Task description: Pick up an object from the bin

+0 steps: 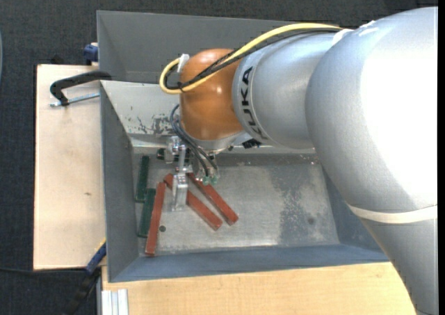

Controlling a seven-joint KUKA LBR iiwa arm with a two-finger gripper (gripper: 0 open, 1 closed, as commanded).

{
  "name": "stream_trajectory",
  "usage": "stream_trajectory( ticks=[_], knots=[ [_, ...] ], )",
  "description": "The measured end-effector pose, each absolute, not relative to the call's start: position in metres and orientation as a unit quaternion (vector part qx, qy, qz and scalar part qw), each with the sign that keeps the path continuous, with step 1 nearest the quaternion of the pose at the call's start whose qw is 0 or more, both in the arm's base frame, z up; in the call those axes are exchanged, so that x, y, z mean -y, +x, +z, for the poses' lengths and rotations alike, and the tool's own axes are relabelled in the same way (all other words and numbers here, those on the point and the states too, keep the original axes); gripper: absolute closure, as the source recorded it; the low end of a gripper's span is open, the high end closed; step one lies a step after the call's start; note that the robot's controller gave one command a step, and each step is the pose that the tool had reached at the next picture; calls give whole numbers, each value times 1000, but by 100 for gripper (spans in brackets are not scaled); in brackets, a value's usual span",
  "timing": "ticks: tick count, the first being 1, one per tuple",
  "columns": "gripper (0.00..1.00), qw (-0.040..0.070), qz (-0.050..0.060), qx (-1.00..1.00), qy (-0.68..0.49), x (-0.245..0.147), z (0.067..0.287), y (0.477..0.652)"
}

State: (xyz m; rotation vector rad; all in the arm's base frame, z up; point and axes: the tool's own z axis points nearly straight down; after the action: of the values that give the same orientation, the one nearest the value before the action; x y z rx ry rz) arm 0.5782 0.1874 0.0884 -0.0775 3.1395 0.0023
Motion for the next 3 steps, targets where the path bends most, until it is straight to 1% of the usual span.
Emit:
stream_trajectory(
  ticks=[1,2,3],
  knots=[
    [100,4,1,-1000,-29,-119,72,601],
    [100,4,1,-1000,-29,-119,72,601],
    [100,-2,0,-1000,-26,-120,120,578]
  ],
)
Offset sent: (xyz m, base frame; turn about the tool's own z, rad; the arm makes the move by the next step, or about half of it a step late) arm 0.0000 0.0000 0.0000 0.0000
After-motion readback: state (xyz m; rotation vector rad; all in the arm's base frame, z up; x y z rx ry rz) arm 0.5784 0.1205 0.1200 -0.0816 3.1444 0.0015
